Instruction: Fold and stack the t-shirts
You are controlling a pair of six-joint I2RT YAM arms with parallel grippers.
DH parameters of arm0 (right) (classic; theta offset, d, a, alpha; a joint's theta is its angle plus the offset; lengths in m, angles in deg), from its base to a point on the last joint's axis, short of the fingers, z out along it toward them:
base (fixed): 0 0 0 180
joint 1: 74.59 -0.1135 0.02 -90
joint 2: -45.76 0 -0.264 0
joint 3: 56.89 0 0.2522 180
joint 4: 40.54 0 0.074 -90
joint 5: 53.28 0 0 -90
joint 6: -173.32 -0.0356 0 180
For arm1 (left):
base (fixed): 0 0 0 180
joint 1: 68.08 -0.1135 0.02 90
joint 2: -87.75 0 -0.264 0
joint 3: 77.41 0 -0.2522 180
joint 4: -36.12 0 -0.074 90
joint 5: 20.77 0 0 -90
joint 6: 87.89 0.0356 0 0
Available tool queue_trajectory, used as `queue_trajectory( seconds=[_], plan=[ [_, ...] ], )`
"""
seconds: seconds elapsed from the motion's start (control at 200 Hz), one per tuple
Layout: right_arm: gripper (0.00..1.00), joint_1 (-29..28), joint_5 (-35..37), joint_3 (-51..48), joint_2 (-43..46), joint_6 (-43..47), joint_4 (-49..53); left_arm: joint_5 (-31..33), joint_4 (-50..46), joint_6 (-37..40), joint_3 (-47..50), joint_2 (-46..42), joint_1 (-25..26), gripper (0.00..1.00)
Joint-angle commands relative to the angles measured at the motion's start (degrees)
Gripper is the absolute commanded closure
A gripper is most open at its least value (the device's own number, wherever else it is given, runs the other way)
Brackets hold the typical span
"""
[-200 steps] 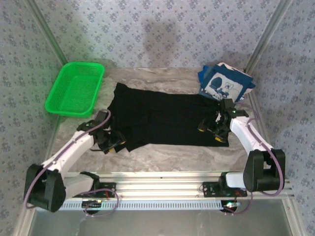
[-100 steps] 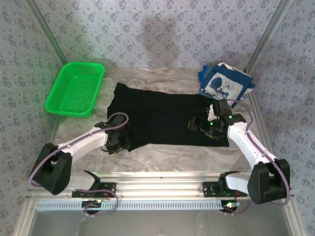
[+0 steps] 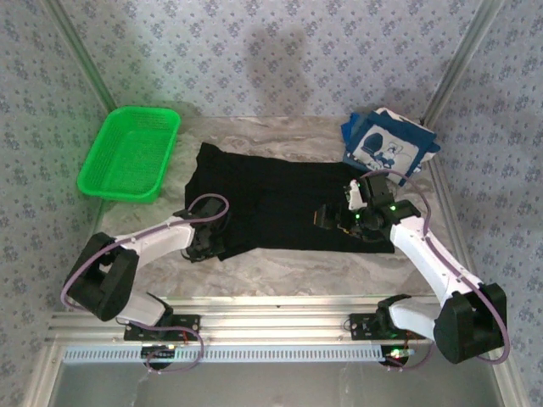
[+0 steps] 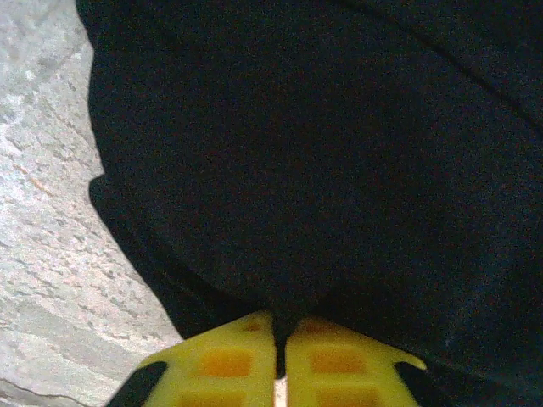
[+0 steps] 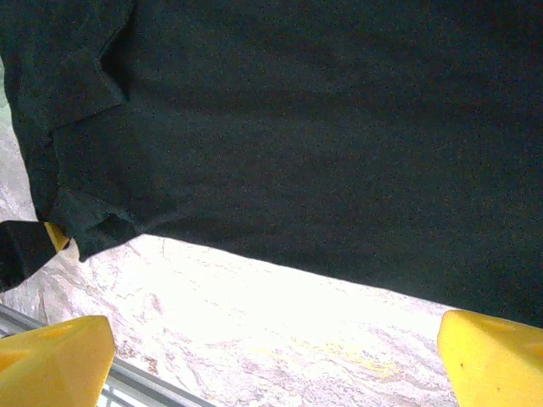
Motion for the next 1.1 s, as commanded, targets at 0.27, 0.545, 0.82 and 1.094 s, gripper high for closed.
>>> queue_trajectory(
  seconds=[0.27, 0.545, 0.82, 1.094],
  plan=[
    [0.00, -0.5, 0.6, 0.9, 0.6, 0.6, 1.2, -2.2, -12.4, 4.2, -6.2, -8.6, -1.1, 1.00],
    [0.00, -0.4, 0.4, 0.3, -0.2, 0.6, 0.4, -6.0, -13.9, 10.5, -12.3, -8.3, -9.2, 1.00],
    [0.00, -0.5, 0.2, -0.2, -0.3, 0.3, 0.3, -10.9, -10.9, 17.3, -21.0, 4.1, -14.5, 1.00],
    [0.00, -0.5, 0.0, -0.5, -0.3, -0.1, 0.2, -12.7, -8.8, 20.9, -29.9, 17.5, -16.8, 0.91]
  ],
)
